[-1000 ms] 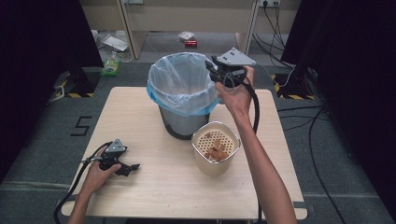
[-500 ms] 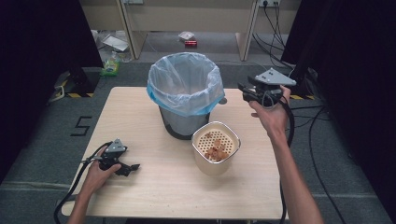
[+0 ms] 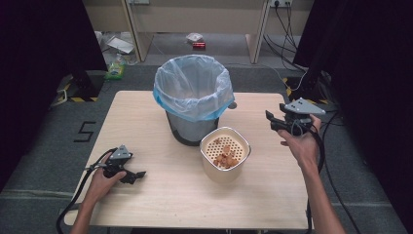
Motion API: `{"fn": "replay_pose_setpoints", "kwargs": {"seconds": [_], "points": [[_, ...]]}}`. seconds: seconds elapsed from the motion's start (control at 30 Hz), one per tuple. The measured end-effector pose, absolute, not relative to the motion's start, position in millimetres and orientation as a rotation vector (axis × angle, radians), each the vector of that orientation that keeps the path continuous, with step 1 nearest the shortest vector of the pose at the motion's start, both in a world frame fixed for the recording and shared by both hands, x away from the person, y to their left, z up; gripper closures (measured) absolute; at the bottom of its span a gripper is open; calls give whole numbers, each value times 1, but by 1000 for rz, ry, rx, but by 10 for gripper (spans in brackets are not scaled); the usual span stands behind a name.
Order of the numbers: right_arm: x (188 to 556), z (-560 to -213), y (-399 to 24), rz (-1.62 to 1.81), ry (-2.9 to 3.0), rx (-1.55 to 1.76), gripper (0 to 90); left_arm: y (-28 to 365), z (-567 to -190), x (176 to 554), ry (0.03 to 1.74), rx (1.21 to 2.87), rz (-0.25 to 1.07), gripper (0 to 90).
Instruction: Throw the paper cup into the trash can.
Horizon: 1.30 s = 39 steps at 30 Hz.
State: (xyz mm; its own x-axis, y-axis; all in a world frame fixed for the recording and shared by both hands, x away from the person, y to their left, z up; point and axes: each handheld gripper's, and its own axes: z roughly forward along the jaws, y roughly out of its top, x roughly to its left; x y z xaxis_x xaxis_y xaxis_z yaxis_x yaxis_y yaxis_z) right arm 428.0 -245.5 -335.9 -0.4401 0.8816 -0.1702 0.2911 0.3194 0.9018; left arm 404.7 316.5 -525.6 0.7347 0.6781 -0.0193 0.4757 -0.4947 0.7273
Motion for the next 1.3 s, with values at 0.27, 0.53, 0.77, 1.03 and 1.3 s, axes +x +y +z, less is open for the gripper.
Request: {"fn": "replay_pose_setpoints", "kwargs": {"seconds": [0.27, 0.53, 0.77, 1.03, 1.3], "points": [[410, -370, -262, 1075, 1926, 1090, 405, 316, -526, 405, 866, 2188, 348, 0], [387, -417, -257, 1031, 2007, 1112, 372, 316, -526, 405, 866, 2188, 349, 0], [372, -456, -251, 967, 2091, 1113, 359, 316, -526, 405, 866, 2188, 349, 0], [360, -481, -252, 971, 2121, 1178, 348, 316, -526, 405, 866, 2188, 349, 0], [357, -507, -250, 836, 2247, 1177, 304, 316, -526, 405, 865, 2188, 349, 0]]}}
